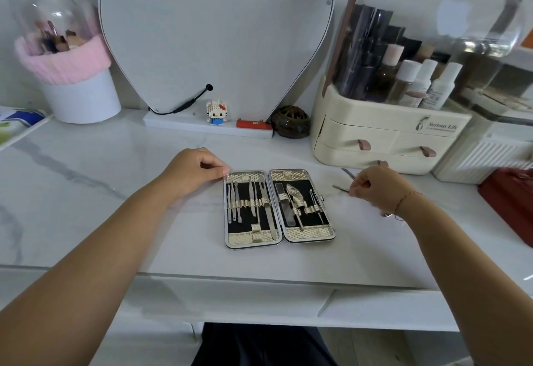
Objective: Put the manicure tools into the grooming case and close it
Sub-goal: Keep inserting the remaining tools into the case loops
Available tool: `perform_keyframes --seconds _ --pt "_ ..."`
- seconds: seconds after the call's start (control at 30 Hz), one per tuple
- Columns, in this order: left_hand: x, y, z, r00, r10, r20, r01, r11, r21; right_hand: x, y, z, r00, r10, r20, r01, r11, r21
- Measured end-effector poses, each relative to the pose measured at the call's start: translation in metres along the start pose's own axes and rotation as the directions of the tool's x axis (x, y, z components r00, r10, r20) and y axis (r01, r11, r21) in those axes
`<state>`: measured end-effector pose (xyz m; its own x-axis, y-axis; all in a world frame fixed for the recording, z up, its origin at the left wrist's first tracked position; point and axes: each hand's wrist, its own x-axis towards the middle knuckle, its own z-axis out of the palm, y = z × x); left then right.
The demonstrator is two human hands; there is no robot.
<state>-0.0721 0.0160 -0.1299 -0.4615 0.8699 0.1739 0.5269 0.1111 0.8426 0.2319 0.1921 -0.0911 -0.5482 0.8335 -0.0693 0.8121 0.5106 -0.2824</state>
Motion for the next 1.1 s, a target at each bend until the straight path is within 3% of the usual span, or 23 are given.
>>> perform_keyframes --seconds 0.3,0.5,0.63,0.83,0.97,1.03,1.1 --pt "0.0 0.001 0.0 1.0 -0.007 -0.001 0.007 1.0 0.008 0.007 0.001 -0.007 0.985 0.074 0.155 -0.086 0.994 0.067" --pt "0.0 0.001 0.0 1.0 -0.006 0.003 0.006 1.0 0.015 0.014 -0.004 -0.005 0.991 -0.003 0.134 0.023 0.988 -0.15" --pt "0.0 0.001 0.0 1.0 -0.004 0.004 0.004 1.0 0.006 0.017 -0.004 -0.003 0.988 0.04 0.148 -0.011 0.981 -0.191" --pt "-0.001 0.002 0.0 1.0 -0.007 0.003 0.007 1.0 0.011 0.011 -0.006 -0.01 0.994 -0.094 -0.055 0.102 0.977 0.187" --pt "-0.001 0.003 0.0 1.0 -0.003 0.008 0.003 1.0 0.024 0.005 -0.029 -0.004 0.985 -0.171 -0.01 0.134 0.735 0.665" --pt "-0.001 0.003 -0.001 1.0 -0.004 0.008 0.003 0.999 0.032 0.002 -0.042 0.004 0.976 -0.203 0.077 0.071 0.632 0.772" --pt "-0.001 0.003 -0.001 1.0 -0.006 0.004 0.006 1.0 0.016 0.002 -0.052 0.011 0.971 -0.212 0.114 0.035 0.592 0.805"
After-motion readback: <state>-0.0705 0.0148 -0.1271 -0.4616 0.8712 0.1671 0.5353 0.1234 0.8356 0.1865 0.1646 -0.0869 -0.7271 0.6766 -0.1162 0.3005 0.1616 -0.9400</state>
